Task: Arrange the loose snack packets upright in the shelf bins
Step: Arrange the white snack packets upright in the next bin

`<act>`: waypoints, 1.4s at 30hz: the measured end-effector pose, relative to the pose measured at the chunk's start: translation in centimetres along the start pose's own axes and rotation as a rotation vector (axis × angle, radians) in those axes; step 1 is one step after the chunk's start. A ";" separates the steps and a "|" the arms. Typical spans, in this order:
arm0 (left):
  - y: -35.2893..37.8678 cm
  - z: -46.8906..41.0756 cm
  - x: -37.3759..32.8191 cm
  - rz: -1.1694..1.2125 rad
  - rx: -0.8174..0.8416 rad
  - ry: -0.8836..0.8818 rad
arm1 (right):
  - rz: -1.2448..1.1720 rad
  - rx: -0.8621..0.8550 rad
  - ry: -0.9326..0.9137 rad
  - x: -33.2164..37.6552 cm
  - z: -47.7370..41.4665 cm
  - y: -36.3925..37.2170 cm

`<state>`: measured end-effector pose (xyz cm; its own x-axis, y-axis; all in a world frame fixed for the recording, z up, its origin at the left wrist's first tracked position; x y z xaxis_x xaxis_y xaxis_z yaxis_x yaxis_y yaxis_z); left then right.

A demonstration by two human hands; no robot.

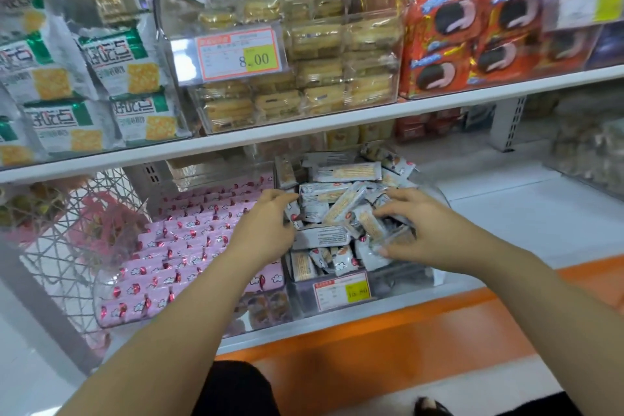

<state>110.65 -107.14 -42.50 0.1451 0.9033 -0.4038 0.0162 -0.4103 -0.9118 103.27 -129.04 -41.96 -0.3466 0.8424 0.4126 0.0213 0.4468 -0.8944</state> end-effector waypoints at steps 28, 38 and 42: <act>1.8 1.4 -4.3 -0.163 0.086 0.233 | -0.156 -0.362 0.020 -2.5 0.8 -1.1; -1.8 1.7 -4.4 0.139 -0.317 0.312 | -0.720 -0.831 0.091 -5.0 1.4 -3.3; -2.5 2.1 -4.1 0.318 -0.426 0.265 | -0.796 -0.973 -0.008 -4.0 1.0 -3.7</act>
<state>107.95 -109.55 -38.70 0.4488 0.6884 -0.5699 0.3192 -0.7191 -0.6173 103.62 -134.30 -40.49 -0.5865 0.2370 0.7745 0.4847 0.8688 0.1012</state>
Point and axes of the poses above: each hand's wrist, its own z-axis away from the middle knuckle, its own y-axis out of the palm, x = y × z, the point moved 4 cm from there along -z, towards the middle knuckle, and after that the axes turned 8 degrees about -y, right-handed, at the moved point
